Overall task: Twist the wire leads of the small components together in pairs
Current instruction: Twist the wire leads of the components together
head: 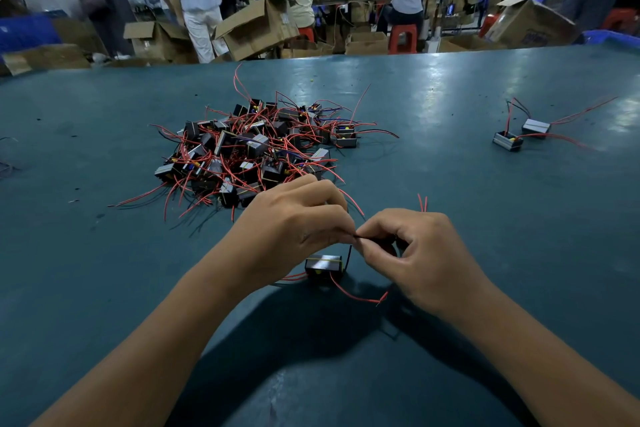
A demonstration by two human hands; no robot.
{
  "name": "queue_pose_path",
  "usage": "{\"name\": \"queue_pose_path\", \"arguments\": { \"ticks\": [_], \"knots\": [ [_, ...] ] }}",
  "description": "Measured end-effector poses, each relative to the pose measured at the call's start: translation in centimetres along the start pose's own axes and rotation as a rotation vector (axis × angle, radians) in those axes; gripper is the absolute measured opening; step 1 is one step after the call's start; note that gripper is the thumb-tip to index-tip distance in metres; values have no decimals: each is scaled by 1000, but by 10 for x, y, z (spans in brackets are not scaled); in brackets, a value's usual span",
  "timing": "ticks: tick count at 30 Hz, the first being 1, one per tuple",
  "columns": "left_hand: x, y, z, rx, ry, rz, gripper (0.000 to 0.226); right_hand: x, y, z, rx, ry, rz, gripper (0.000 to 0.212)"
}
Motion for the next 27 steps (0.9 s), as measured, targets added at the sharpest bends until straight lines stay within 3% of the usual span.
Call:
{"name": "queue_pose_path", "arguments": {
  "ticks": [4,10,17,22,27],
  "knots": [
    [-11,-11,-5,199,-32,-109,11,0,-4,-2,12,9,-50,7],
    [-29,-25,-17,525,-143,-302,15,0,1,-4,-167,-2,-115,7],
    [-43,-26,-30,887,-137,-578,21,7,5,-21,-382,155,-108,16],
    [-41,-31,-31,937,-85,-612,23,3,12,-21,-481,214,-70,17],
    [-43,-31,-30,928,-62,-668,21,0,23,-21,-565,124,111,12]
  ]
}}
Point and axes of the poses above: each hand's wrist, its own z-axis towards the middle knuckle, its own x-axis out of the back of the hand, y = z × x, the point moved 8 cm from there along z, towards the middle knuckle, and after that the axes turned 12 degrees about y, right-handed, at the moved point
